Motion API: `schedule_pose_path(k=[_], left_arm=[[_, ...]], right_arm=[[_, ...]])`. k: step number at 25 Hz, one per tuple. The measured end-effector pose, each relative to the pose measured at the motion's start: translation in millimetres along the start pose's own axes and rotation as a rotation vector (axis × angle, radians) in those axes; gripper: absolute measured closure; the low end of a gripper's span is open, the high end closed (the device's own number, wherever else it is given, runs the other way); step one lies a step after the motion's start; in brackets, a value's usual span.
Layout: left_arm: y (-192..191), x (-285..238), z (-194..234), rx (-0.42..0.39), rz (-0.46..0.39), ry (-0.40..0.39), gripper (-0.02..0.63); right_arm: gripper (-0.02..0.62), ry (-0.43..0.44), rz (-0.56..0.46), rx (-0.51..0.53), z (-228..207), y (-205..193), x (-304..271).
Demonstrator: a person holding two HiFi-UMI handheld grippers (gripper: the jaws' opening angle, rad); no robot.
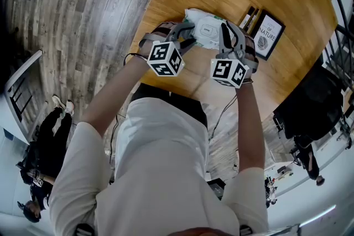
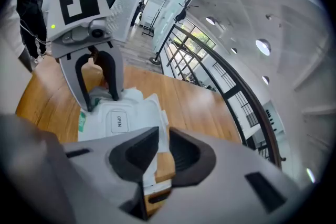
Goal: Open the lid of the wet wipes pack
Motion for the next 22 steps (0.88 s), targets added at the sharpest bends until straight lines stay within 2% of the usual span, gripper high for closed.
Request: schedule_pose_path(k=[10,16,22], left_arm=[[-2,2,1,-0.003,-0.007,-0.007,0.414],[-1,3,2,-0.008,-0.016,-0.008,0.413],[-1,4,0,-0.028,0.002,-0.020,0.405]], right_arm=[[0.518,-0.021,0.044,-0.069,-5,-6,-32],[0.518,0.018,0.036,-0.038,-3,-9,-47],[0.518,0.021,0.039,-0.036,-6,-7,-44]])
Point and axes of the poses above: the fingertips, and each gripper's own axes: x backward along the fingers, z to its left, y out of its top, the point moved 10 cm from there along x, backward along the fingers, and after that the axes turned 9 degrees about x, right-handed, at the moved point
